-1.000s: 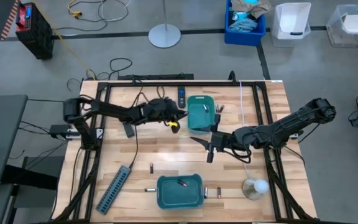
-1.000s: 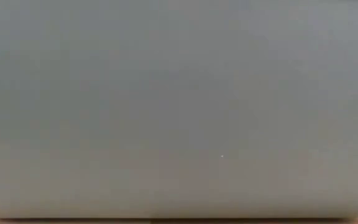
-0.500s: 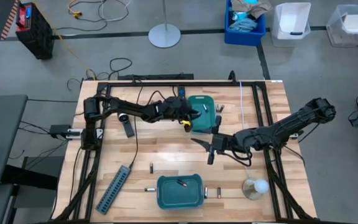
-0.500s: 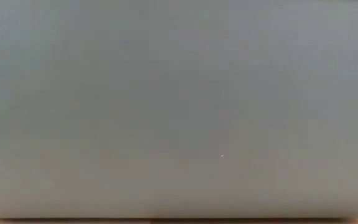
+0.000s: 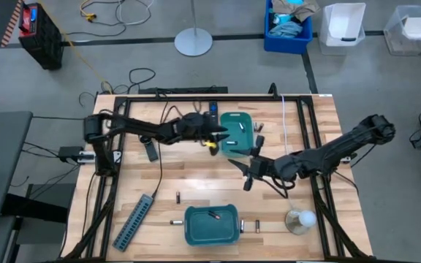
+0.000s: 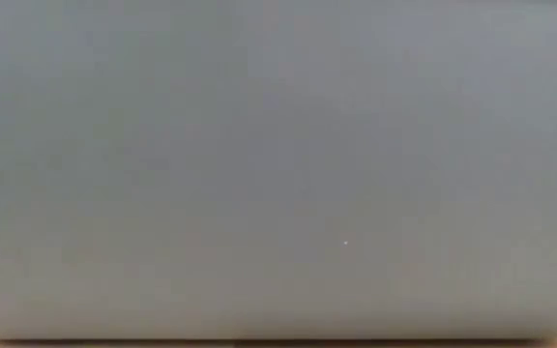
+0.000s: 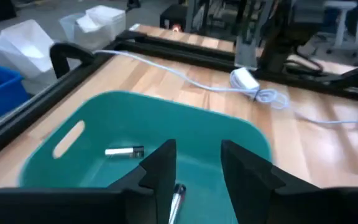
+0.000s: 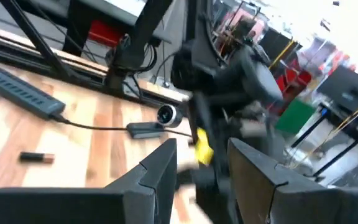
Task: Sort batteries
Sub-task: Put the black battery into the blue bin
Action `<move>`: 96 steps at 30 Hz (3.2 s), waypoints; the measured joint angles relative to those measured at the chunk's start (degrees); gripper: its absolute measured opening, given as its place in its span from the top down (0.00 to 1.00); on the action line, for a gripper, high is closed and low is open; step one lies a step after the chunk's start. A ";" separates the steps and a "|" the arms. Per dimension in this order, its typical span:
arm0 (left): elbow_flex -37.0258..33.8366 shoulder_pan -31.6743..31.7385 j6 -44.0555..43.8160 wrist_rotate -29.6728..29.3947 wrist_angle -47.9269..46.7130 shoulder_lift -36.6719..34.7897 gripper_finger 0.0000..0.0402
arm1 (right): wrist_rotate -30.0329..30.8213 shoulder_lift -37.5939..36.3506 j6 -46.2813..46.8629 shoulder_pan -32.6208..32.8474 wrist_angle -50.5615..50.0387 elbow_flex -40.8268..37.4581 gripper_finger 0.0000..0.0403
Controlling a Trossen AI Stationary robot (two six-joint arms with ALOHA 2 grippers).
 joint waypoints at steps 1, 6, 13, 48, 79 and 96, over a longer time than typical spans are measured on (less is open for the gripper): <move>-2.29 -0.09 -0.13 -0.55 0.97 -2.10 0.71 | 0.29 -0.64 1.48 0.12 -1.73 0.10 0.61; -15.39 -1.01 -0.96 -3.44 5.75 -14.24 0.75 | 0.63 -3.61 15.93 2.00 -20.28 0.04 0.61; -28.17 -4.15 -2.18 -6.09 6.30 -29.32 0.76 | -2.16 -6.16 44.35 2.59 -51.91 0.04 0.61; -37.31 -11.43 -2.07 -11.05 1.68 -40.95 0.76 | -23.59 9.21 33.82 -17.21 -46.99 -9.53 0.42; -37.31 -11.43 -2.07 -11.05 1.54 -40.95 0.76 | -32.42 9.12 30.63 -21.03 -35.15 -15.61 0.80; -37.31 -11.43 -2.79 -11.02 1.09 -40.95 0.76 | -31.60 6.94 35.55 -17.62 -34.43 -15.90 0.87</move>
